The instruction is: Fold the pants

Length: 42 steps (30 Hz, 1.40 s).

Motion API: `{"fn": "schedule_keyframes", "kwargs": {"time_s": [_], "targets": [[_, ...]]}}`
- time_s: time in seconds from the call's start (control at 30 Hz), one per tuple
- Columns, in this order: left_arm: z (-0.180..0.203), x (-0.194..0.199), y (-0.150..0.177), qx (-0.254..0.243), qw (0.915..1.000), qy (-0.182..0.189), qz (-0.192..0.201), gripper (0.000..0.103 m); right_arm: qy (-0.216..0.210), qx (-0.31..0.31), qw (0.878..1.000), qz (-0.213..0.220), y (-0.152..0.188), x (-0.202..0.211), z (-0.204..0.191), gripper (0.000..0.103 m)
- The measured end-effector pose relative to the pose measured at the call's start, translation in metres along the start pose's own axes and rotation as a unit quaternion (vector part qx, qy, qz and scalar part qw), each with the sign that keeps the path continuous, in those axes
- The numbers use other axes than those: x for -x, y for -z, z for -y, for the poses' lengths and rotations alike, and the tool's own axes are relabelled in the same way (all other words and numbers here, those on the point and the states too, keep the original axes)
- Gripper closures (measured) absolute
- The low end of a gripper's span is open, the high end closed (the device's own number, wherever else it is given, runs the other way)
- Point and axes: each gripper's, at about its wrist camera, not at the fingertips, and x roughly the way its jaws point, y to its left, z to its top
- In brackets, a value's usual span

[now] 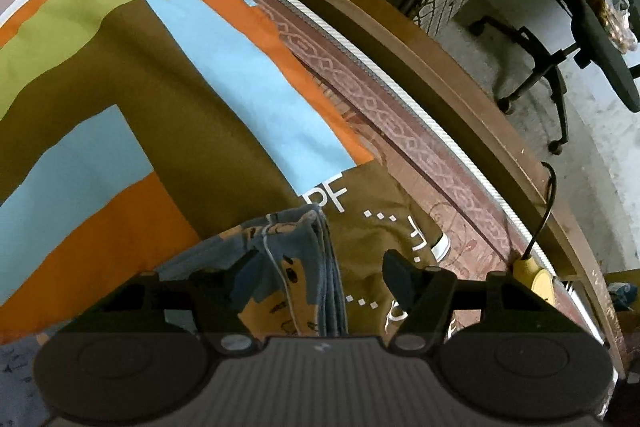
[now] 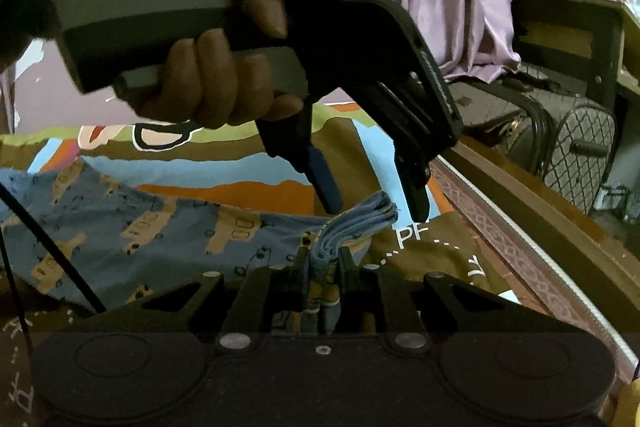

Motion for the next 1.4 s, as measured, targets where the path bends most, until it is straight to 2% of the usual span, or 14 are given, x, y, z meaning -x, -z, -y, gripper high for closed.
{"fn": "schedule_keyframes", "kwargs": {"time_s": [0.13, 0.23, 0.3, 0.33, 0.4, 0.47, 0.67, 0.83, 0.93, 1.03, 1.17, 1.4], "targets": [[0.003, -0.003, 0.001, 0.007, 0.9999, -0.009, -0.012, 0.04, 0.0, 0.015, 1.0, 0.001, 0.001, 0.001, -0.003, 0.088], [0.007, -0.001, 0.001, -0.005, 0.9997, -0.02, -0.01, 0.057, 0.001, 0.026, 1.0, 0.002, 0.001, 0.002, -0.008, 0.088], [0.008, 0.001, 0.002, -0.013, 0.9994, -0.031, -0.012, 0.073, 0.001, 0.028, 1.0, 0.002, 0.001, 0.003, -0.01, 0.088], [0.006, 0.004, 0.003, -0.014, 0.9993, -0.033, -0.012, 0.076, 0.001, 0.029, 1.0, 0.003, 0.001, 0.004, -0.011, 0.088], [0.001, 0.011, 0.004, -0.011, 0.9995, -0.028, -0.006, 0.088, 0.003, 0.033, 0.999, 0.005, 0.0, 0.005, -0.014, 0.089], [-0.007, 0.02, 0.007, -0.003, 0.9998, -0.022, 0.003, 0.092, 0.003, 0.039, 0.999, 0.007, -0.001, 0.007, -0.017, 0.089], [-0.044, 0.049, 0.028, 0.026, 0.9977, 0.047, 0.04, 0.094, -0.012, 0.054, 0.998, 0.019, -0.009, 0.017, -0.029, 0.089], [-0.078, 0.079, 0.06, 0.021, 0.9932, 0.086, 0.076, 0.094, -0.051, 0.071, 0.996, 0.028, -0.019, 0.026, -0.052, 0.089], [-0.102, 0.095, 0.081, 0.024, 0.9912, 0.093, 0.09, 0.094, -0.075, 0.085, 0.993, 0.028, -0.024, 0.027, -0.071, 0.089], [-0.134, 0.101, 0.101, 0.05, 0.9906, 0.09, 0.09, 0.094, -0.099, 0.1, 0.99, 0.02, -0.026, 0.023, -0.092, 0.089], [-0.168, 0.093, 0.124, 0.081, 0.988, 0.092, 0.094, 0.094, -0.124, 0.1, 0.987, -0.003, -0.023, 0.01, -0.116, 0.089], [-0.205, 0.083, 0.159, 0.1, 0.9841, 0.096, 0.111, 0.093, -0.151, 0.105, 0.982, -0.036, -0.014, -0.005, -0.149, 0.089]]}}
